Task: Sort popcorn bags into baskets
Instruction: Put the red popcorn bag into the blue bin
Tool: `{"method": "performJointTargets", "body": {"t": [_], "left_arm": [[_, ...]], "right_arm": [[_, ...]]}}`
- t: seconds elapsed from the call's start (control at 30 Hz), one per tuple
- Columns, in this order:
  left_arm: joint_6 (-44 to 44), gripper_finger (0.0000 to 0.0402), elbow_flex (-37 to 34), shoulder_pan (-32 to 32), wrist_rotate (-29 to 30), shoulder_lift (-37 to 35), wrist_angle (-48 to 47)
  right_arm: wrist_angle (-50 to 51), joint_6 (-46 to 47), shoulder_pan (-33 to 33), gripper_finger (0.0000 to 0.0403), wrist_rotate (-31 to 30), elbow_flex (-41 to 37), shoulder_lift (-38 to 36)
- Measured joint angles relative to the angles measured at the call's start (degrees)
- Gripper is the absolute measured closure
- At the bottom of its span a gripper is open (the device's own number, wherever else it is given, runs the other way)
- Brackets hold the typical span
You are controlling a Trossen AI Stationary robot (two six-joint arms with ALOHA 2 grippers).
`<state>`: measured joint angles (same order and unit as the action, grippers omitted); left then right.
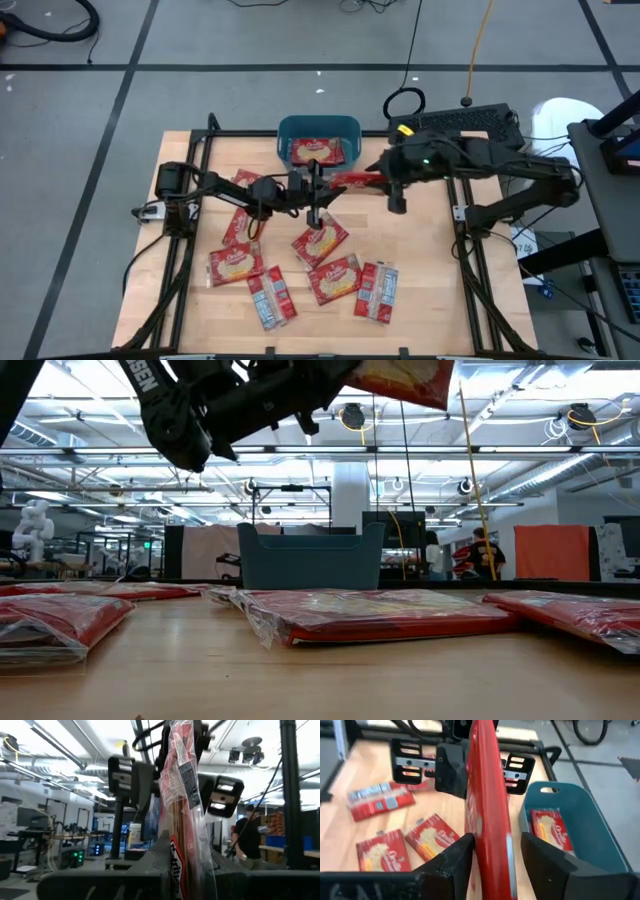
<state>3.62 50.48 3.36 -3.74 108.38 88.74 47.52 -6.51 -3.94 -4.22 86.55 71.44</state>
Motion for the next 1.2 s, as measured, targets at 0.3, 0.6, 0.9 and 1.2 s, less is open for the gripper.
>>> {"method": "performJointTargets", "body": {"t": [0.3,0.6,0.9,1.2], "left_arm": [[-2.12,0.0376,-0.02,0.1,1.22,0.0,-0.62],[-3.47,0.0375,-0.02,1.57,0.51,-0.15,-4.77],[-4.92,0.0264,-0.35,1.77,3.02,-3.44,-17.57],[-2.53,0.014,-0.26,1.92,24.86,-23.88,-66.37]], "right_arm": [[9.14,-2.71,-1.73,0.0275,0.32,7.31,6.9],[11.83,-3.2,-1.73,0.0365,0.32,7.47,5.86],[11.65,-5.83,-3.7,0.0381,0.01,7.47,6.93],[10.62,-12.05,-11.4,0.0383,2.57,7.32,9.19]]}}
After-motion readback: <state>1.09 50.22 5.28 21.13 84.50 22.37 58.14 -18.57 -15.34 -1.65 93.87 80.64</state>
